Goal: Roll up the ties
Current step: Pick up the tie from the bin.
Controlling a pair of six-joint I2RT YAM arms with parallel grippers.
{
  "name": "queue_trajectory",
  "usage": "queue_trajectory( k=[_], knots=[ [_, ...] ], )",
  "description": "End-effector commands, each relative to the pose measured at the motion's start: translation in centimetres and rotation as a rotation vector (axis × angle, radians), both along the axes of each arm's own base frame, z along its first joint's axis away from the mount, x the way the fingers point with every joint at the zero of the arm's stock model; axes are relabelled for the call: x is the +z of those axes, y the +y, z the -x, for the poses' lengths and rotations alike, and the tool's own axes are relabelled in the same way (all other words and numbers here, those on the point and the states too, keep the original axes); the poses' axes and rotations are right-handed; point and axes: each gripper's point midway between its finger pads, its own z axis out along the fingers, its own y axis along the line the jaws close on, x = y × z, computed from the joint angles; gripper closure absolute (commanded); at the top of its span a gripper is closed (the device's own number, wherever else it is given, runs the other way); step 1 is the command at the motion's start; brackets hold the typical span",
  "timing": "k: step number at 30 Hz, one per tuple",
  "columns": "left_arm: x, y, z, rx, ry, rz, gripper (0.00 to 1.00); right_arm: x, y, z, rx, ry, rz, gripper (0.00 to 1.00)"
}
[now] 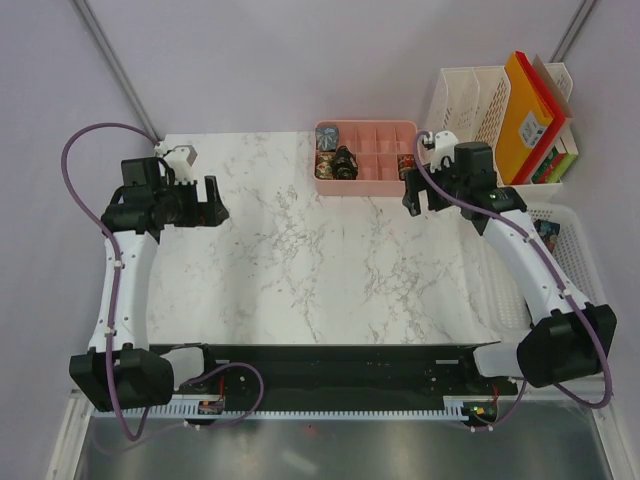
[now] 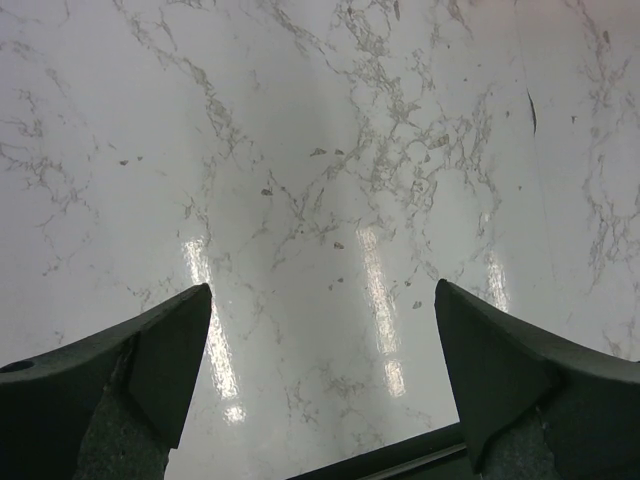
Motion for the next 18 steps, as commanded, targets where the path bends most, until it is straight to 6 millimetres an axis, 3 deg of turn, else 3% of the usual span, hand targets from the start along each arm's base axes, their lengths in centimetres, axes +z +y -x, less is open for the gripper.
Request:
queue_trajectory(
  k=[1, 6, 11, 15, 18],
  knots=[
    [2.2, -0.9, -0.1, -0.07, -0.069, 0.003, 0.0, 2.7, -2.8, 0.6, -0.073, -0.059, -0.006, 0.02],
    [3.2, -1.4, -0.6, -0.101, -0.086, 0.024, 0.0, 2.8, -6.0, 1.1, -0.161, -0.012, -0.041, 0.02],
    [4.4, -1.7, -1.1, -0.127, -0.119, 0.022, 0.0, 2.5, -12.6, 2.9, -0.351, 0.06, 0.03, 0.02],
    [4.9, -2.1, -1.5, -0.155, -0.125, 0.039, 0.0, -0.2, -16.3, 6.5, -0.42, 0.206, 0.108, 0.02],
    [5.0, -3.0, -1.7, -0.19, -0.118, 0.081, 0.0, -3.3, -20.9, 9.6, -0.505, 0.323, 0.153, 0.02]
  ],
)
